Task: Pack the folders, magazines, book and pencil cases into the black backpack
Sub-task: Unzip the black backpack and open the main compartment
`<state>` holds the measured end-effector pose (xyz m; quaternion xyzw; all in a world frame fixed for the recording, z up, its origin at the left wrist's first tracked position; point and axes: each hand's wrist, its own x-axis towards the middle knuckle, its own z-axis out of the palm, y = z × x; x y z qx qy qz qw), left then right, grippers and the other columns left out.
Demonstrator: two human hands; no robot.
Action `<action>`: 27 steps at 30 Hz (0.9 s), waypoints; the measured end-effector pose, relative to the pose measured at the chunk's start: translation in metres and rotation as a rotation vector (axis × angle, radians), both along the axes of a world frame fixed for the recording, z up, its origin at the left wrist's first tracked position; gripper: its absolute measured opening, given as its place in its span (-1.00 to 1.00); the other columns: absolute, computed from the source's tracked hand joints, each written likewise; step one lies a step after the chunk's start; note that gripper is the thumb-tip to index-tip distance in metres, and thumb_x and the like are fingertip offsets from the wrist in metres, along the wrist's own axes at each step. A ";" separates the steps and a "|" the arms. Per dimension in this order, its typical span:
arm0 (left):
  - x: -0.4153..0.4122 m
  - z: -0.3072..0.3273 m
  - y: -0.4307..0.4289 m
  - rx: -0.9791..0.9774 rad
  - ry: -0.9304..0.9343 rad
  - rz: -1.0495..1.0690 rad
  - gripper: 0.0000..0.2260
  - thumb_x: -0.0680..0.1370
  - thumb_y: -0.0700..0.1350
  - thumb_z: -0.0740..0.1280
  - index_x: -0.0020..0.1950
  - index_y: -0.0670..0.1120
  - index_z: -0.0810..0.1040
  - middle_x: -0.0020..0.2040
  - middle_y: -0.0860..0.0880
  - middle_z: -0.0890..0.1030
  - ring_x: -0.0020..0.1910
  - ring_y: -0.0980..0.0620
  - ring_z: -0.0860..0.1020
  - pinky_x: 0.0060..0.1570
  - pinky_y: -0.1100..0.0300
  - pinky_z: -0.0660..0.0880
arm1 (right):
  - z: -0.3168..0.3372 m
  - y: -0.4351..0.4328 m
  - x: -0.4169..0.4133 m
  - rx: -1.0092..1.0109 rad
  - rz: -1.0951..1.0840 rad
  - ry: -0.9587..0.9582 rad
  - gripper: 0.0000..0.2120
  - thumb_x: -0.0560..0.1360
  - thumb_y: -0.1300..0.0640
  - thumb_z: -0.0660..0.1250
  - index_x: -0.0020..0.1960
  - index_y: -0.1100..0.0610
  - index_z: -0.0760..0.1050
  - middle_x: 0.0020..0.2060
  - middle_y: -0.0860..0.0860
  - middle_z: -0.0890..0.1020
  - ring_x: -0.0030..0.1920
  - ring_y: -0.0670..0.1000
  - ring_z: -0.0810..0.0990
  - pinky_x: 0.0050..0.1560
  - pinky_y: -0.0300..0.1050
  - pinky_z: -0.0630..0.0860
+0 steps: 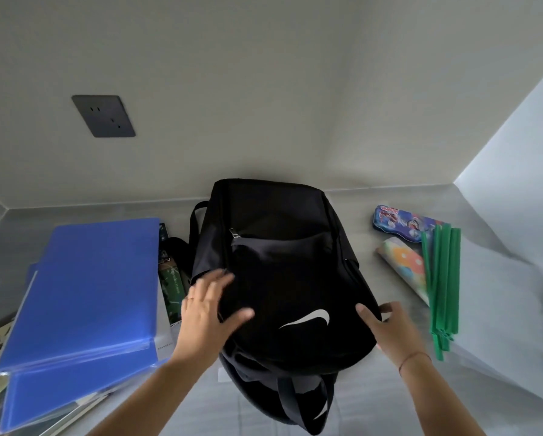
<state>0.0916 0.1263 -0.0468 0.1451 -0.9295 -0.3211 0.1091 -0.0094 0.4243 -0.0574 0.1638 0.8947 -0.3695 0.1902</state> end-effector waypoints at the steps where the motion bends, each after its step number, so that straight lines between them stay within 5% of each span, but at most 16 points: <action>1: 0.006 0.002 -0.001 -0.013 -0.054 -0.171 -0.30 0.30 0.41 0.31 0.36 0.13 0.38 0.34 0.24 0.31 0.35 0.29 0.17 0.33 0.19 0.09 | 0.002 0.000 0.002 -0.054 -0.012 -0.013 -0.54 0.37 -0.19 0.40 0.08 0.05 0.34 -0.18 0.06 0.62 -0.31 0.08 0.66 -0.26 -0.01 0.57; 5: 0.018 -0.003 0.005 -0.082 -0.152 -0.529 -0.27 0.20 0.47 0.31 0.32 0.22 0.43 0.29 0.40 0.31 0.33 0.52 0.01 0.35 0.45 -0.15 | 0.010 -0.004 0.004 -0.267 -0.086 -0.014 -0.56 0.38 0.11 0.47 0.18 0.13 0.39 -0.26 0.13 0.64 -0.55 0.01 0.57 -0.50 -0.20 0.48; 9: 0.007 0.003 0.018 0.004 -0.048 -0.530 -0.62 0.35 0.22 0.41 0.12 0.12 0.63 0.10 0.24 0.61 0.13 0.45 0.39 0.30 0.32 0.27 | 0.019 -0.004 0.001 -0.444 -0.050 0.012 -0.56 0.45 0.16 0.41 0.28 0.09 0.35 -0.33 0.11 0.60 -0.60 -0.11 0.51 -0.59 -0.30 0.39; 13: -0.003 0.019 0.018 0.222 -0.030 -0.360 -0.85 0.43 0.04 0.43 -0.02 0.08 0.66 -0.13 0.26 0.65 -0.08 0.30 0.58 -0.01 0.31 0.50 | 0.032 0.016 0.004 -0.271 0.427 0.088 -0.36 0.39 -0.08 0.42 0.40 -0.18 0.24 -0.09 -0.10 0.48 -0.20 -0.20 0.50 -0.16 -0.42 0.42; 15: -0.005 0.025 0.019 0.208 0.003 -0.347 -0.89 0.45 -0.02 0.43 -0.04 0.06 0.67 -0.15 0.24 0.66 -0.11 0.29 0.59 -0.06 0.32 0.51 | 0.032 0.028 0.006 -0.052 0.604 0.159 -0.38 0.27 -0.26 0.41 0.29 -0.36 0.28 0.07 -0.13 0.37 0.12 -0.10 0.40 0.22 -0.22 0.35; 17: -0.006 0.027 0.020 0.181 0.025 -0.348 -0.90 0.46 -0.06 0.43 -0.05 0.03 0.67 -0.16 0.21 0.66 -0.13 0.29 0.60 -0.07 0.31 0.52 | 0.032 0.029 0.007 -0.003 0.598 0.299 -0.54 0.24 -0.24 0.44 0.11 -0.39 0.42 0.26 -0.15 0.31 0.33 -0.06 0.27 0.40 0.03 0.20; 19: -0.006 0.027 0.021 0.178 0.035 -0.347 -0.91 0.46 -0.06 0.43 -0.06 0.03 0.67 -0.18 0.21 0.66 -0.14 0.28 0.60 -0.09 0.30 0.53 | 0.036 0.024 0.004 -0.094 0.581 0.322 -0.64 0.28 -0.16 0.46 0.05 -0.32 0.52 0.36 -0.21 0.27 0.41 -0.13 0.18 0.45 0.03 0.12; 22: -0.009 0.031 0.021 0.257 0.053 -0.302 -0.91 0.45 -0.06 0.43 -0.10 0.13 0.66 -0.19 0.25 0.67 -0.16 0.28 0.62 -0.14 0.39 0.52 | 0.041 0.018 -0.009 -0.357 0.560 0.230 -0.63 0.29 -0.12 0.44 0.09 -0.16 0.59 0.28 -0.23 0.47 0.38 -0.20 0.33 0.44 -0.06 0.22; 27: -0.024 0.041 0.017 0.458 0.039 -0.145 -0.90 0.47 -0.04 0.41 -0.20 0.18 0.64 -0.26 0.16 0.68 -0.26 0.25 0.63 -0.28 0.47 0.47 | 0.037 0.010 -0.031 -0.374 0.629 0.031 -0.62 0.34 0.11 0.51 0.08 -0.19 0.53 0.15 -0.23 0.57 0.19 -0.24 0.51 0.28 -0.26 0.40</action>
